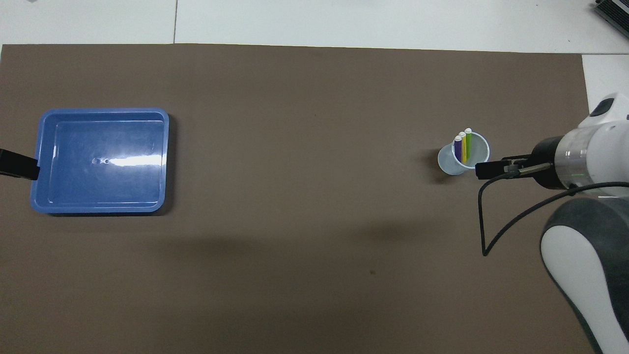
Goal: Right arm passes pens to left for tray arrangement
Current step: 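Move the right gripper toward the white cup holding pens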
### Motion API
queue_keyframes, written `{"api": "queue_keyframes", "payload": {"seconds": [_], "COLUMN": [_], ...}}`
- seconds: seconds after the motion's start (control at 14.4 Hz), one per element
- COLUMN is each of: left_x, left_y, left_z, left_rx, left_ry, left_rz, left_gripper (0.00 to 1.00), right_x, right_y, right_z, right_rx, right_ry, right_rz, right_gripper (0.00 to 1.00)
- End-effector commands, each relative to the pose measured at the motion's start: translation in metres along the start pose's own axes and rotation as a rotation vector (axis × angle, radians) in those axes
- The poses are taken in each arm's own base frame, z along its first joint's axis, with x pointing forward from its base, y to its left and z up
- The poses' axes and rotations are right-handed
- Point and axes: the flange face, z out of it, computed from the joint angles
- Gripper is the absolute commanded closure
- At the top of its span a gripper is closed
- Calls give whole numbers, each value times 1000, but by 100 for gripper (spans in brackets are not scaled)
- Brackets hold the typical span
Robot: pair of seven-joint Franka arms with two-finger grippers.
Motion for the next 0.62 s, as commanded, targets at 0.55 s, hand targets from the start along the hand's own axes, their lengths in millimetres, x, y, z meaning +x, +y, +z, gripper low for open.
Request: {"api": "queue_keyframes", "payload": {"seconds": [0.55], "left_x": [-18], "left_y": [2], "left_z": [-9], "left_rx": [-1], "left_ry": [-5], "left_rz": [4], "left_gripper": [0], "right_x": [13], "right_y": [1], "right_z": [22], "right_rx": [15], "right_ry": [42], "right_rz": [-90], "right_gripper": [9]}}
